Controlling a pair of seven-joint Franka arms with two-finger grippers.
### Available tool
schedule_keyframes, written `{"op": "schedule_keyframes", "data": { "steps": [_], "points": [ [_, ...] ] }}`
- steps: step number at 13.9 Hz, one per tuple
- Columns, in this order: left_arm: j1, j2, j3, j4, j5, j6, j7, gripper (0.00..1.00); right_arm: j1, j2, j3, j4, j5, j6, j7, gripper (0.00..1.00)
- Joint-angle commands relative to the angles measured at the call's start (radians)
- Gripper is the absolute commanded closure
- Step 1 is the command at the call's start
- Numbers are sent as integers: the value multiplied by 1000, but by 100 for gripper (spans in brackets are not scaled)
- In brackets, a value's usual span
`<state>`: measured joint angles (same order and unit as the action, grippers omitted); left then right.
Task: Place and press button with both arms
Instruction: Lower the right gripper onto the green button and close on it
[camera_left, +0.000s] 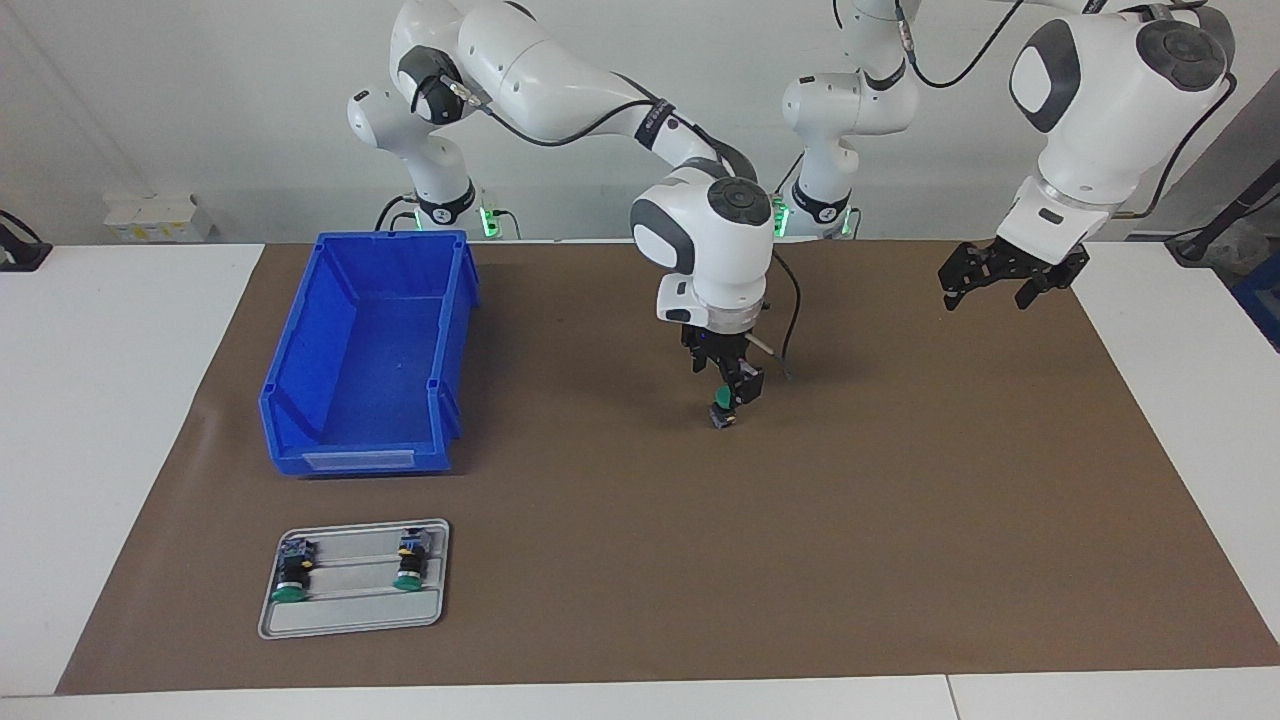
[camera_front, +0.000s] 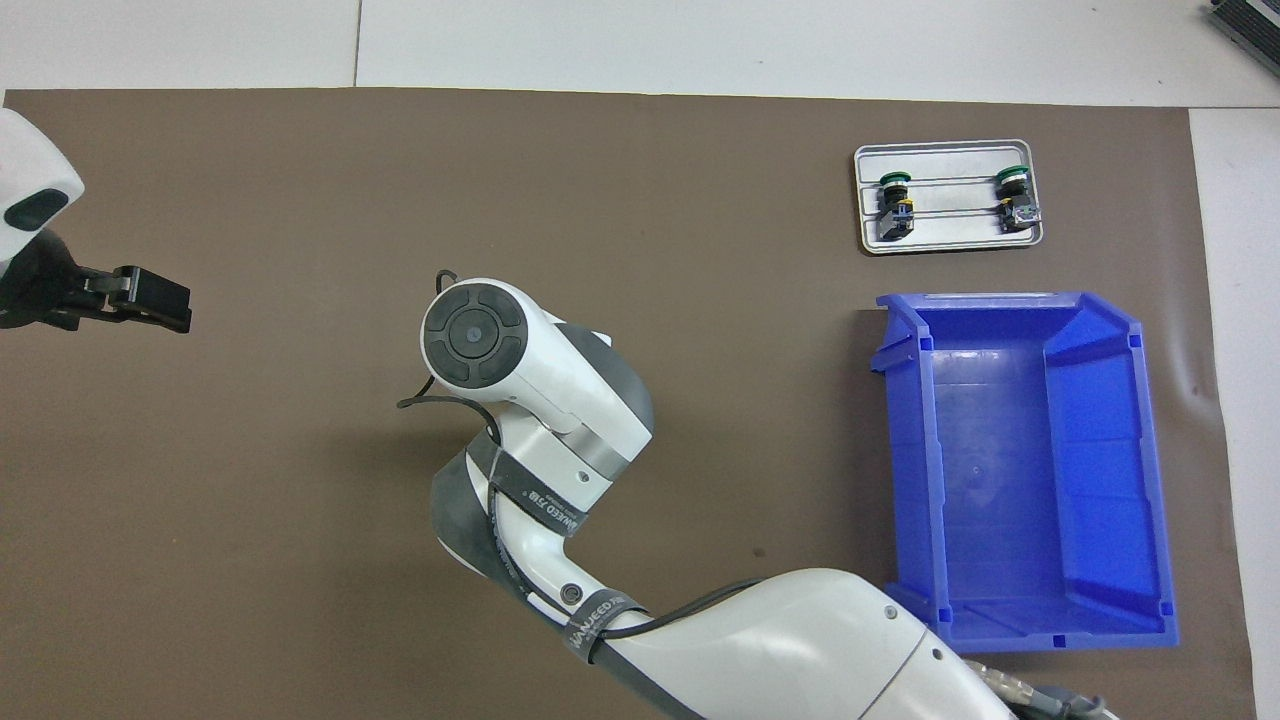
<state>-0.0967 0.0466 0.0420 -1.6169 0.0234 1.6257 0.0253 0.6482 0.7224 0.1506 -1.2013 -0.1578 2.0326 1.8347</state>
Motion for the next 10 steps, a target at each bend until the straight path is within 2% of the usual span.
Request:
{"op": "schedule_keyframes", "data": {
  "steps": [1, 6, 10],
  "points": [
    [5, -30, -4, -38, 10, 49, -12, 1, -1, 11, 3, -9, -26, 41, 47, 14],
    [5, -30, 1, -40, -40, 60, -10, 0, -10, -12, 1, -96, -31, 57, 46, 14],
    [5, -30, 2, -40, -40, 63, -10, 0, -9, -14, 3, -100, -31, 57, 46, 17]
  ]
}}
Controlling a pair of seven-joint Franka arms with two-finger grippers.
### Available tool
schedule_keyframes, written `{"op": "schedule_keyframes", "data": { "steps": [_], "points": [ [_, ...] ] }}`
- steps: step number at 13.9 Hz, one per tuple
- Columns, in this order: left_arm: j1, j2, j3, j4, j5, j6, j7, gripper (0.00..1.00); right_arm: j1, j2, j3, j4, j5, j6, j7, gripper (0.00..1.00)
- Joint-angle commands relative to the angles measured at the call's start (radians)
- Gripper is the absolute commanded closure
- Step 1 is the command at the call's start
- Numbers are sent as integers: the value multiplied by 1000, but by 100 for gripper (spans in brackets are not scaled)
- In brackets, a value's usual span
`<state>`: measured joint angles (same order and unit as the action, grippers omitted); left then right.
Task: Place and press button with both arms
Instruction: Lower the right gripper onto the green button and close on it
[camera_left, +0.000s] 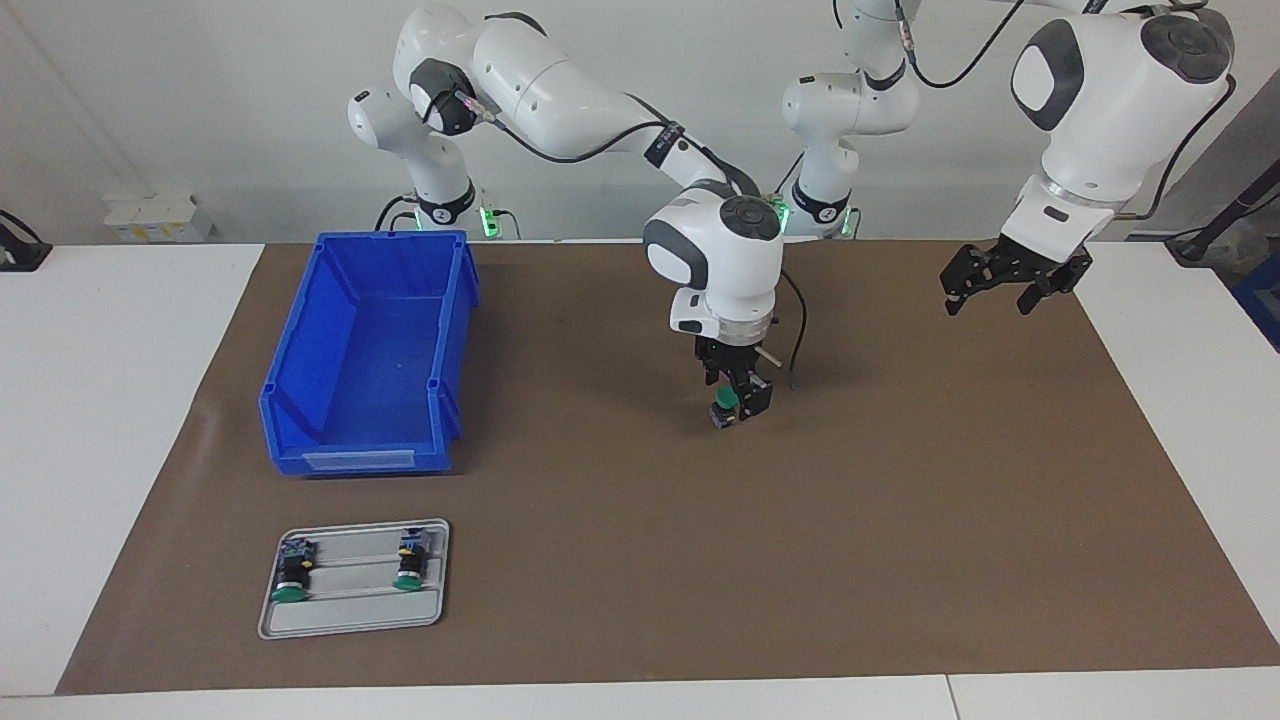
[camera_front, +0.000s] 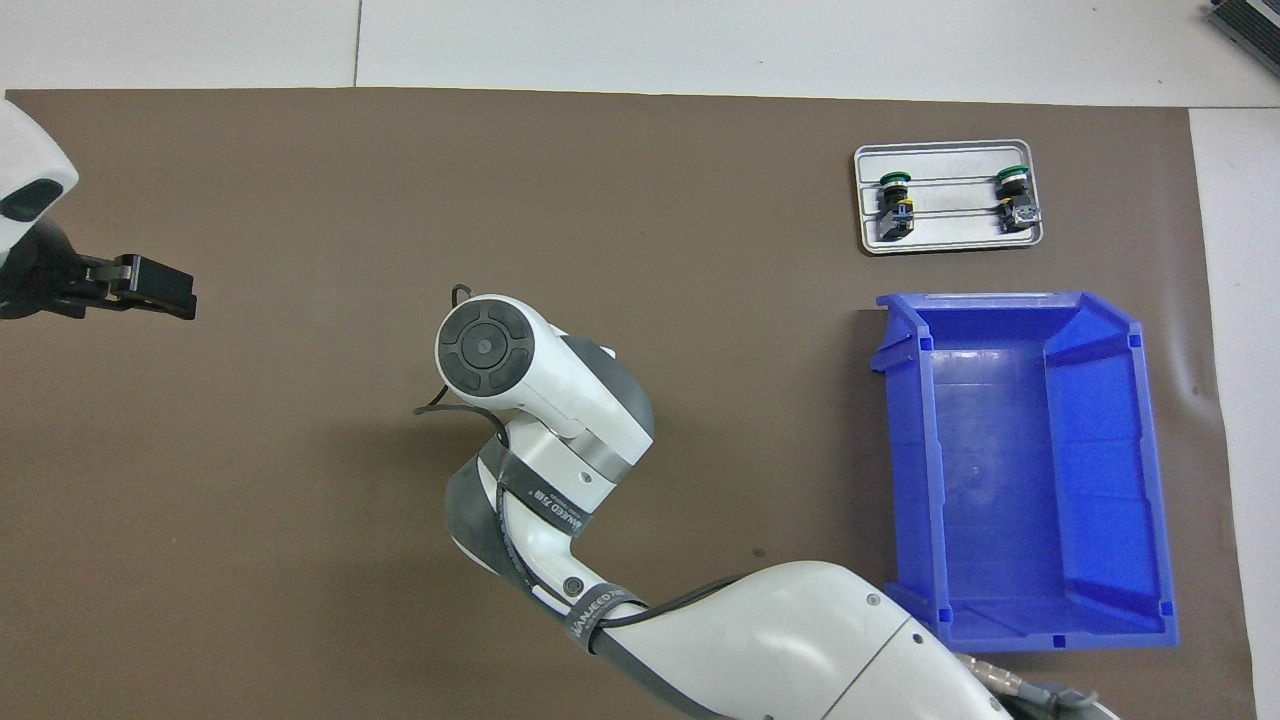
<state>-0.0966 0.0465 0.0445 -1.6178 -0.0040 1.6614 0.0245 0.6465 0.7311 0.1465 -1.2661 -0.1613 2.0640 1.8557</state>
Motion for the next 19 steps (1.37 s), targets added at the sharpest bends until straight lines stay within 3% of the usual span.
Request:
{"op": "schedule_keyframes", "data": {
  "steps": [1, 4, 10, 12, 14, 15, 19],
  "points": [
    [5, -30, 1, -39, -13, 27, -9, 0, -7, -22, 7, -33, -26, 25, 25, 20],
    [5, -31, 2, -48, -13, 29, -9, 0, -5, -22, 7, -24, -14, 25, 28, 41],
    [5, -31, 3, -48, -13, 31, -12, 0, -5, -22, 7, -22, -7, 27, 34, 48],
    [5, -31, 3, -51, -13, 29, -9, 0, -7, -22, 7, -22, -11, 25, 34, 65],
    [5, -33, 3, -51, -13, 29, -9, 0, -8, -19, 7, -12, -14, 24, 33, 92],
    [5, -33, 3, -51, -11, 29, -9, 0, -11, -19, 7, -4, -14, 19, 30, 100],
    [8, -31, 3, -50, -11, 31, -2, 0, -60, -70, 12, -2, -3, 4, 2, 100]
  ]
}}
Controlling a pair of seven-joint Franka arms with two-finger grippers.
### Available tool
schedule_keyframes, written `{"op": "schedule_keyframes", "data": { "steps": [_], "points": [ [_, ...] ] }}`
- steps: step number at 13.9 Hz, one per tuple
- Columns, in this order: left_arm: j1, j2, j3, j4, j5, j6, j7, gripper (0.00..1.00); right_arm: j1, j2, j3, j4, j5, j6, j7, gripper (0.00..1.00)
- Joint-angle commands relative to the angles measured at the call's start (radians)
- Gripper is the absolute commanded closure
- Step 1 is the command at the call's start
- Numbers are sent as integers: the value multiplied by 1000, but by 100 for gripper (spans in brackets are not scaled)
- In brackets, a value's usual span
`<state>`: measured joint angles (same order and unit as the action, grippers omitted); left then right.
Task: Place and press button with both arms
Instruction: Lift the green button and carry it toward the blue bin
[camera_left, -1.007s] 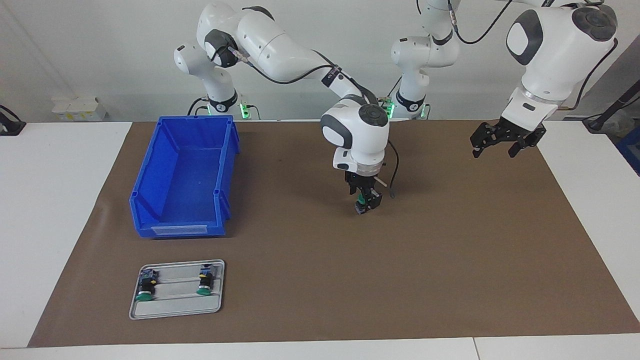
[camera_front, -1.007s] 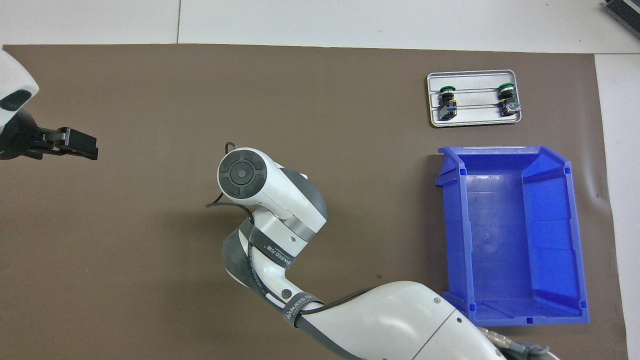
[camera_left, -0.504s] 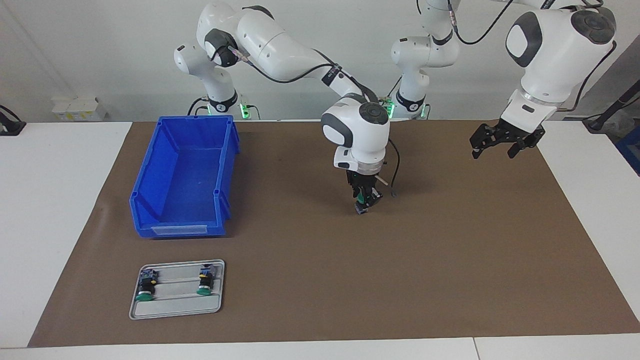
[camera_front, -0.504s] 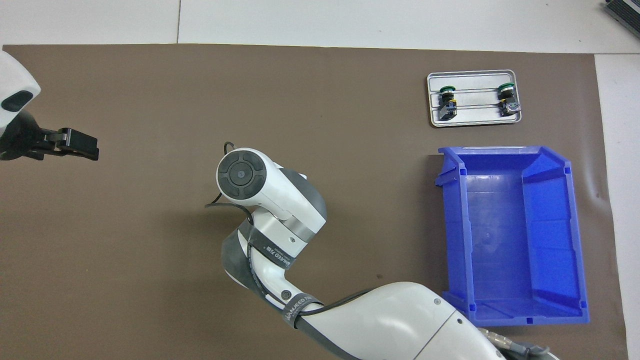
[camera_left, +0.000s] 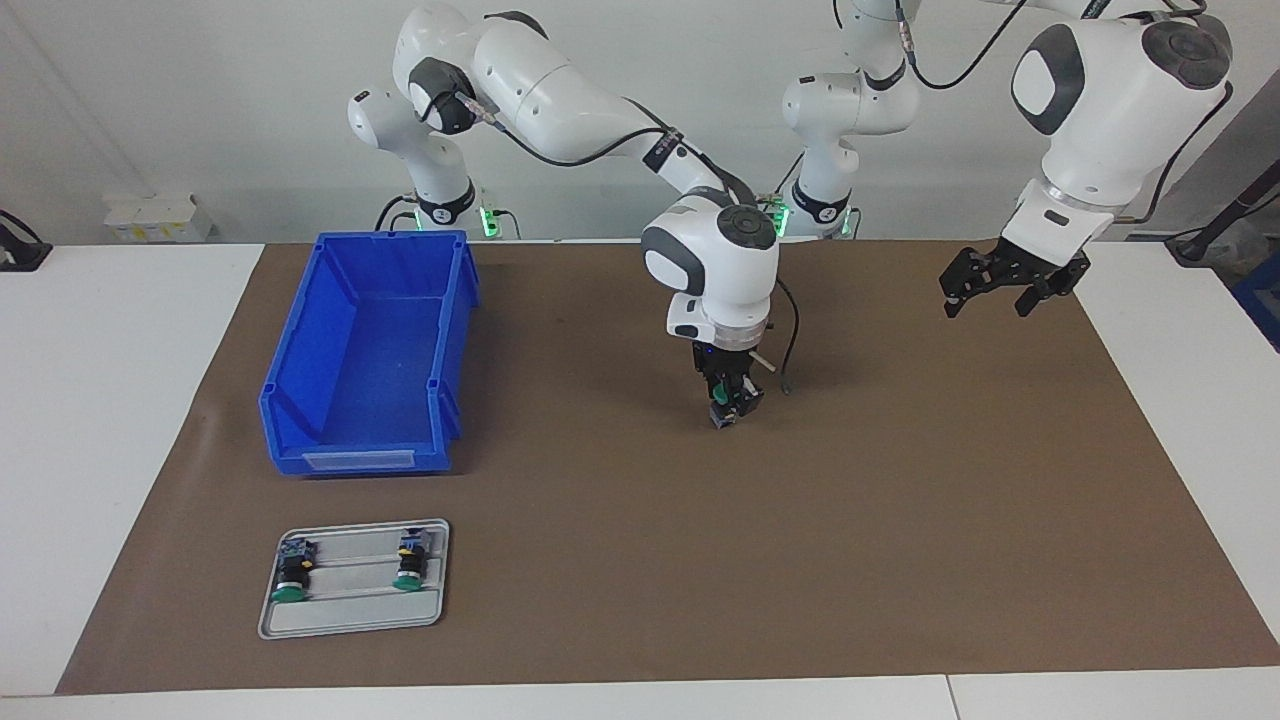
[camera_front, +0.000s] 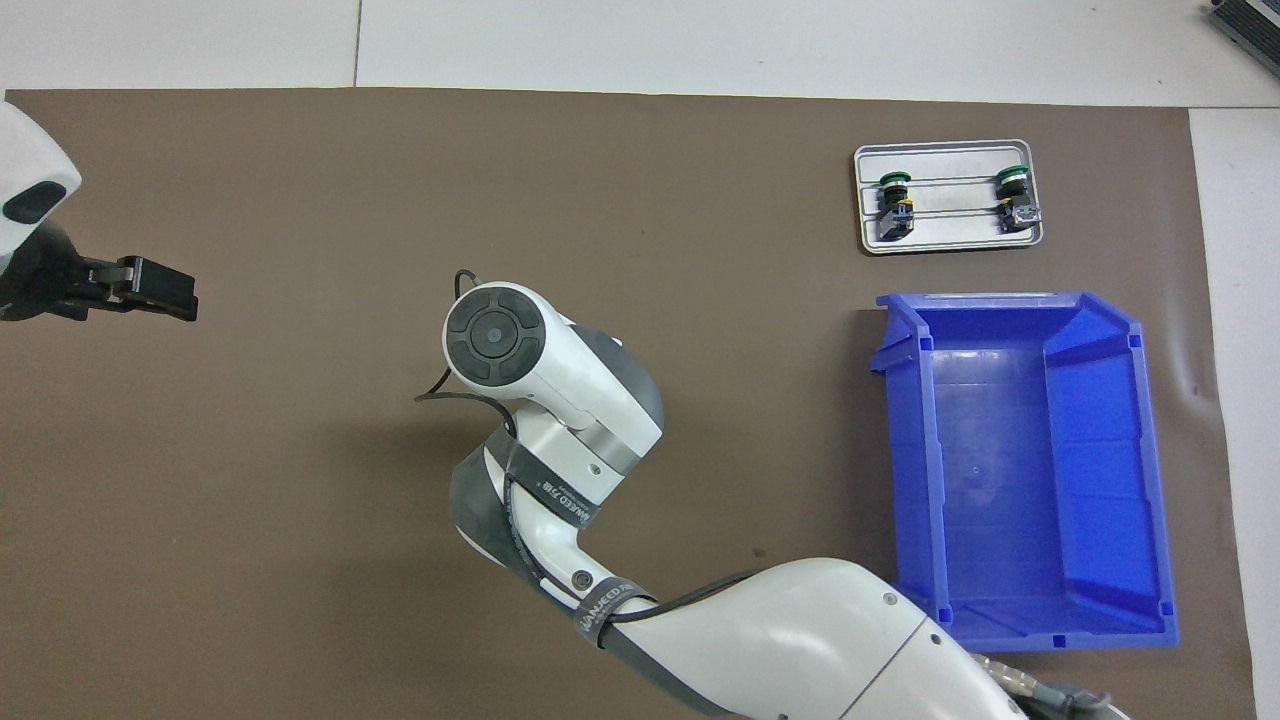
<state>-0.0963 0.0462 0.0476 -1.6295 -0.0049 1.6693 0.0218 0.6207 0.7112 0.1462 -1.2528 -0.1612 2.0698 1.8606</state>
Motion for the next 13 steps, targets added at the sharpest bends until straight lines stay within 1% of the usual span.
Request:
{"op": "schedule_keyframes", "data": {
  "steps": [1, 3, 4, 7, 9, 10, 13],
  "points": [
    [12, -31, 0, -36, -10, 23, -2, 0, -44, -82, 12, -33, 18, -8, -38, 100],
    [13, -31, 0, -36, -10, 23, 0, 0, -73, -139, 10, -71, 46, -49, -116, 100],
    [13, -31, 0, -35, -10, 23, 1, 0, -90, -177, 12, -109, 46, -65, -156, 100],
    [13, -32, 0, -35, -10, 14, 0, 0, -139, -303, 10, -259, 54, -68, -292, 100],
    [15, -32, 0, -36, -10, 15, 0, 0, -182, -379, 12, -339, 55, -73, -384, 100],
    [14, -32, 0, -36, -10, 17, 0, 0, -208, -415, 12, -368, 55, -88, -437, 100],
    [13, -32, 0, -36, -10, 17, 0, 0, -295, -493, 10, -384, 77, -195, -637, 100]
  ]
}}
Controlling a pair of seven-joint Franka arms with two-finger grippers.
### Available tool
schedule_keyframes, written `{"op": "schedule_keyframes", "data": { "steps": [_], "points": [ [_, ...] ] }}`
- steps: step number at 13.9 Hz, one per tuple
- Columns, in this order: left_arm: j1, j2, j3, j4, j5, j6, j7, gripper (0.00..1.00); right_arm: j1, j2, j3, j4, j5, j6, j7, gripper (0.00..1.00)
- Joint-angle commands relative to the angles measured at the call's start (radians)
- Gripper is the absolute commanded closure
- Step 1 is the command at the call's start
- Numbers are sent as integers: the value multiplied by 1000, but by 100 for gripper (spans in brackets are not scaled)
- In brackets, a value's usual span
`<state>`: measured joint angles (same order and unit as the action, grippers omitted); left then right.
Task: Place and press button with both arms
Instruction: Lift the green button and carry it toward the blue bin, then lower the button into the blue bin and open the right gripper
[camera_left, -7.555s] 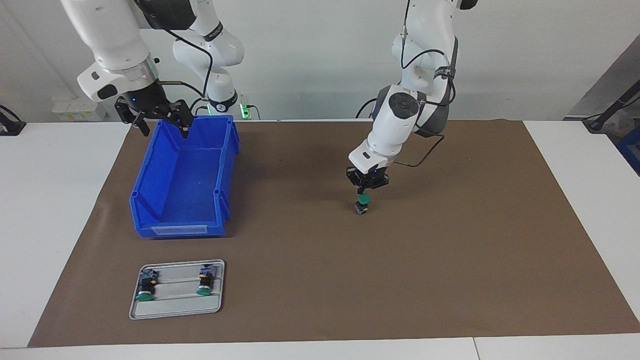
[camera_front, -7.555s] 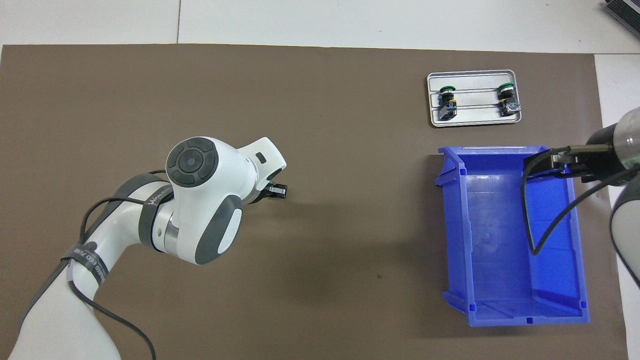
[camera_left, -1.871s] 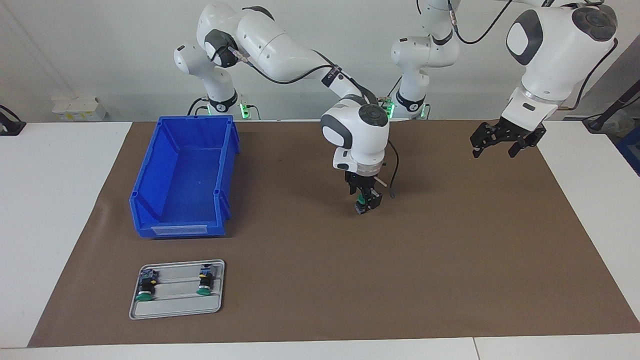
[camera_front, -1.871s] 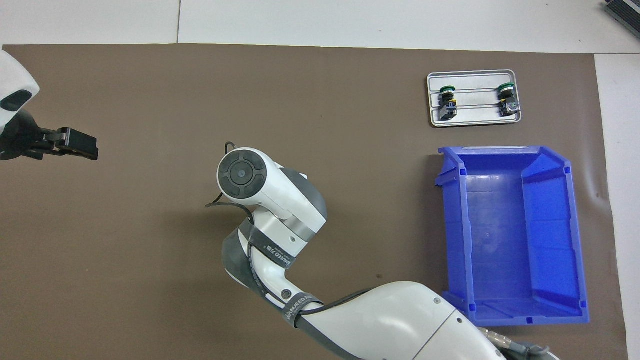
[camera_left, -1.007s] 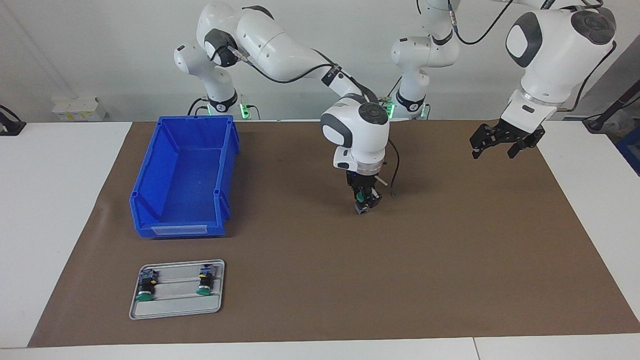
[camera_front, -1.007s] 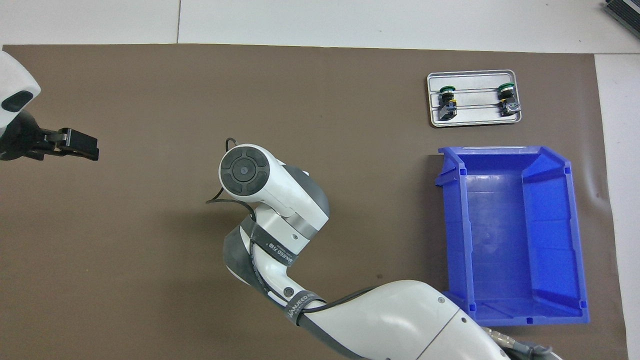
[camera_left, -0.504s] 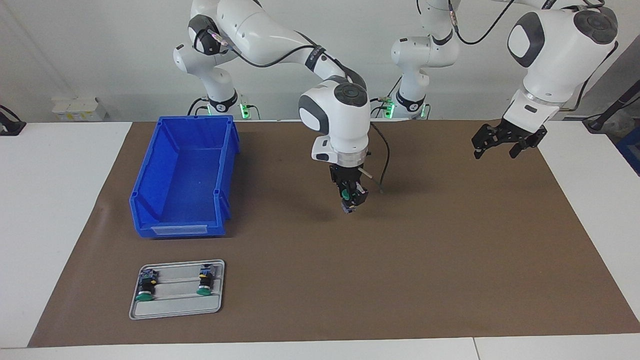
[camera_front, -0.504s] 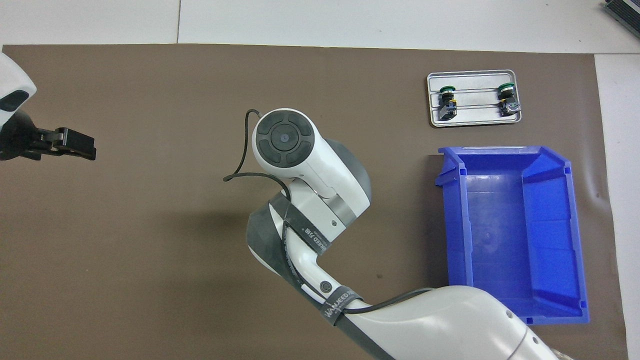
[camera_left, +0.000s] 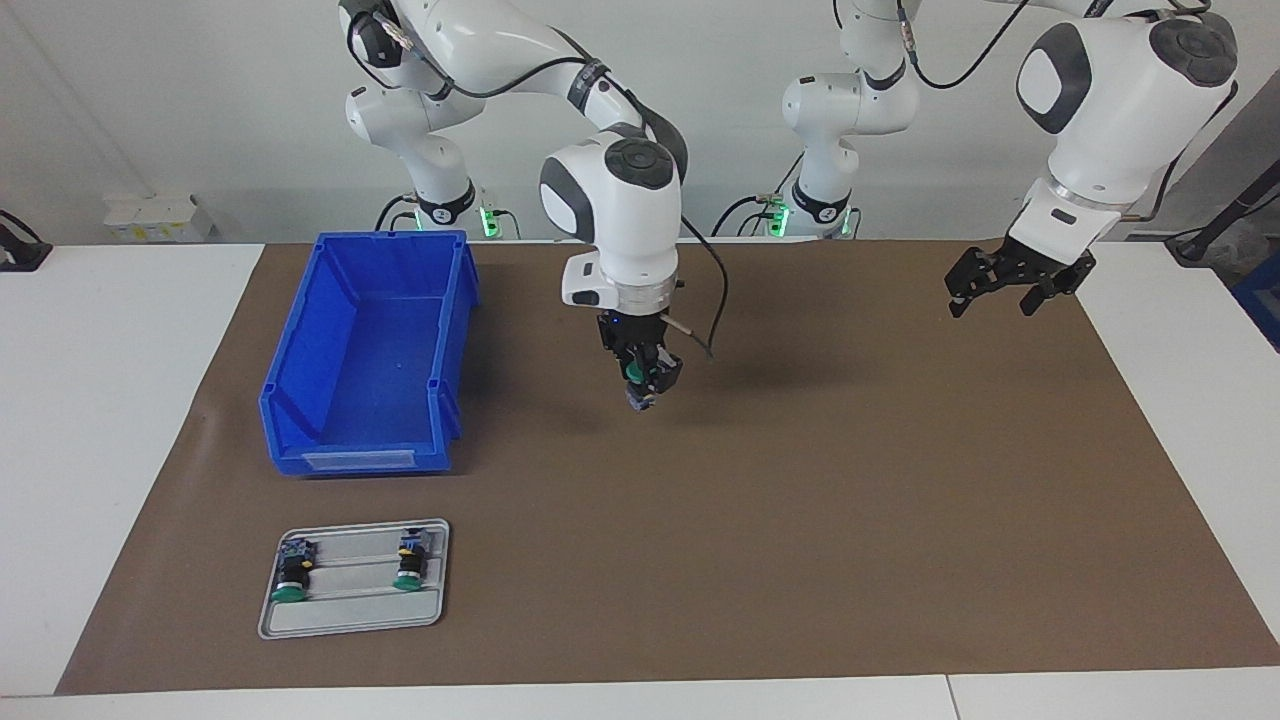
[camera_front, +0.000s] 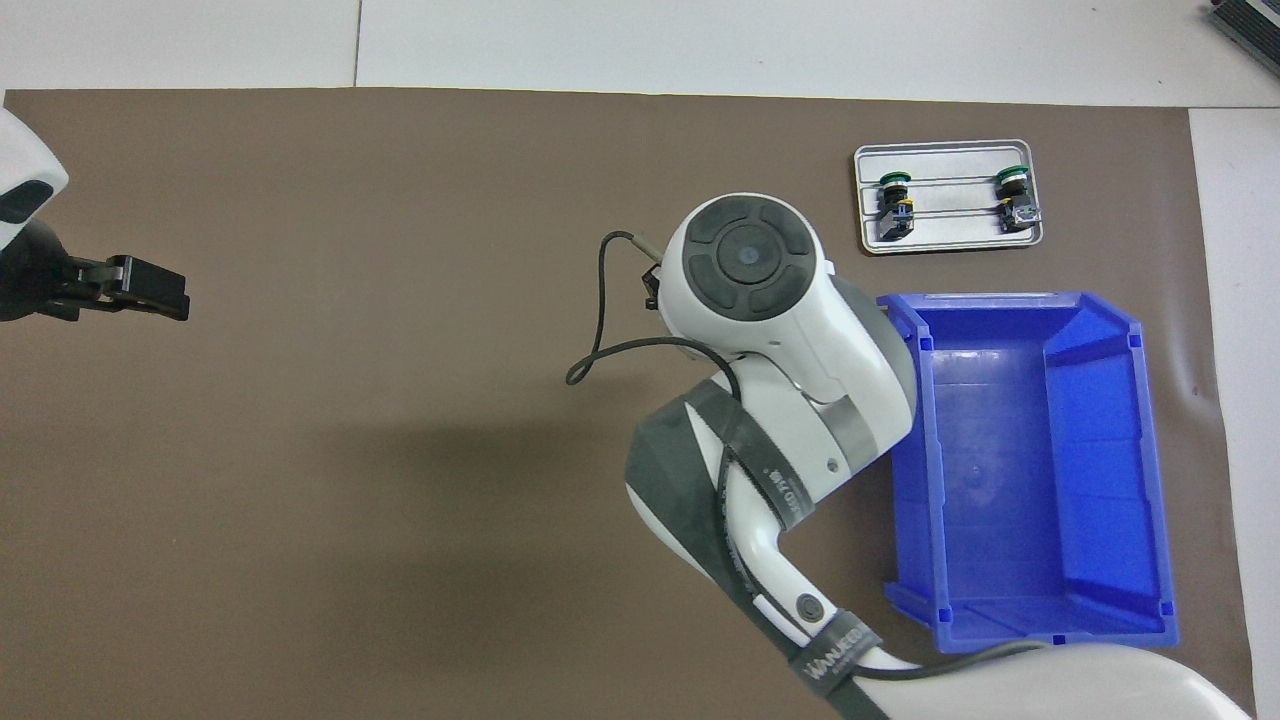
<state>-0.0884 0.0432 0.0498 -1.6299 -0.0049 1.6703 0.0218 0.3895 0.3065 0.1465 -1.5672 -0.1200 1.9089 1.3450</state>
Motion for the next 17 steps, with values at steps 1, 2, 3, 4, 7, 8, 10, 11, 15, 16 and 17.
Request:
{"op": "schedule_keyframes", "data": {
  "steps": [1, 2, 3, 4, 7, 8, 10, 11, 15, 16, 17],
  "points": [
    [6, -29, -2, -36, -10, 16, 0, 0, -101, -121, 10, -85, 60, -46, -197, 100],
    [6, -29, -2, -36, -10, 16, 0, 0, -134, -160, 10, -108, 74, -51, -280, 100],
    [6, -29, -2, -36, -10, 16, 0, 0, -165, -197, 10, -128, 77, -71, -365, 100],
    [7, -29, -2, -36, -10, 16, 0, 0, -191, -222, 10, -134, 77, -100, -442, 100],
    [6, -29, -2, -36, -10, 16, 0, 0, -282, -274, 10, -158, 77, -162, -657, 100],
    [7, -29, -2, -36, -10, 16, 0, 0, -302, -299, 10, -187, 77, -162, -722, 100],
    [6, -29, -2, -36, -10, 16, 0, 0, -365, -334, 8, -238, 79, -162, -861, 100],
    [6, -29, -4, -36, -10, 16, -2, 0, -398, -343, 8, -261, 79, -154, -941, 100],
    [7, -29, -2, -36, -10, 16, 0, 0, -510, -375, 8, -384, 79, -42, -1171, 100],
    [7, -29, -2, -36, -10, 16, 0, 0, -538, -376, 7, -413, 77, 2, -1223, 100],
    [7, -29, -2, -36, -10, 16, -2, 0, -560, -366, 7, -439, 79, 53, -1260, 100]
  ]
}}
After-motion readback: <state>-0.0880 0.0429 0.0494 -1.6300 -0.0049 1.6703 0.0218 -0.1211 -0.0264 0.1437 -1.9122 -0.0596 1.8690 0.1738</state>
